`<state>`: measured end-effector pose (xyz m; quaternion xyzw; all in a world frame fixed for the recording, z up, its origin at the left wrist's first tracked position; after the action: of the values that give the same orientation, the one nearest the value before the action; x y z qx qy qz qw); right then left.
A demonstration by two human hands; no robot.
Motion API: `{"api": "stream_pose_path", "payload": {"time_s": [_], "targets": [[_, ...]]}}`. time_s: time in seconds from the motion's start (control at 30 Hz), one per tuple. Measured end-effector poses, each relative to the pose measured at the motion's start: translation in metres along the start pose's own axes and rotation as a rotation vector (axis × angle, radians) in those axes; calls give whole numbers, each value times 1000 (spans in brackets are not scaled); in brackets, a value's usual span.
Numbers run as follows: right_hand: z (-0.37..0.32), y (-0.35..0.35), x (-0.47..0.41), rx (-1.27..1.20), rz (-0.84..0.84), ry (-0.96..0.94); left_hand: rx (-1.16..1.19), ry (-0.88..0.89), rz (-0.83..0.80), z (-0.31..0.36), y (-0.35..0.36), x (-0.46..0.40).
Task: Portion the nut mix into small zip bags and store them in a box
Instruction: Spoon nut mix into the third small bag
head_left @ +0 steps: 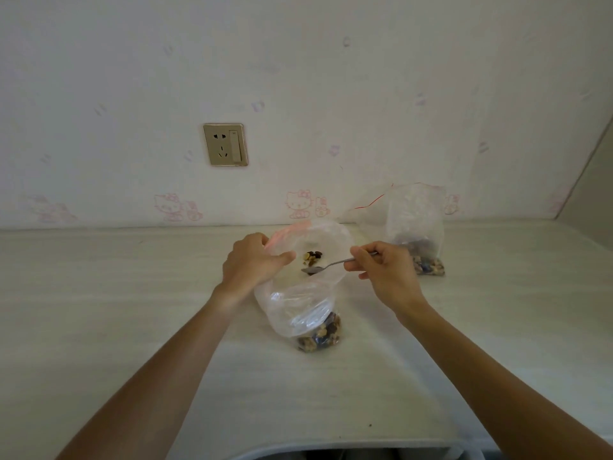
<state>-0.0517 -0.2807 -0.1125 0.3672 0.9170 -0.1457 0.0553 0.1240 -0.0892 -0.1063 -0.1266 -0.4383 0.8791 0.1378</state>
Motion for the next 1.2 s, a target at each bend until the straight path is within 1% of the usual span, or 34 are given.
{"api": "stream_pose_path", "payload": {"time_s": [0.1, 0.27, 0.33, 0.4, 0.5, 0.73, 0.9, 1.2], "targets": [[6, 2, -2, 44, -10, -7, 72, 114, 24, 5, 6, -1], [14, -1, -3, 114, 29, 10, 185, 318, 84, 13, 9, 8], [15, 0, -3, 134, 52, 6, 203, 373, 116, 17, 9, 11], [17, 0, -4, 141, 91, 1, 223, 407, 115, 19, 9, 12], [19, 3, -5, 108, 152, -10, 231, 429, 94, 21, 9, 13], [23, 15, -2, 132, 219, -19, 282, 451, 36, 26, 8, 11], [27, 23, -2, 140, 279, 47, 297, 473, -22, 28, 11, 11], [31, 33, -6, 41, 338, 90, 240, 394, -72, 29, 11, 6]]}}
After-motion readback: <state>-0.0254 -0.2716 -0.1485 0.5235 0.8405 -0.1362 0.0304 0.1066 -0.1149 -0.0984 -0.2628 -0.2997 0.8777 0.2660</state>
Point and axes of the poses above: each hand's wrist, its own x-axis away from the middle knuckle, its own y-axis out of the palm, z = x × y, the point moved 5 cm from there along -x, towards the middle knuckle
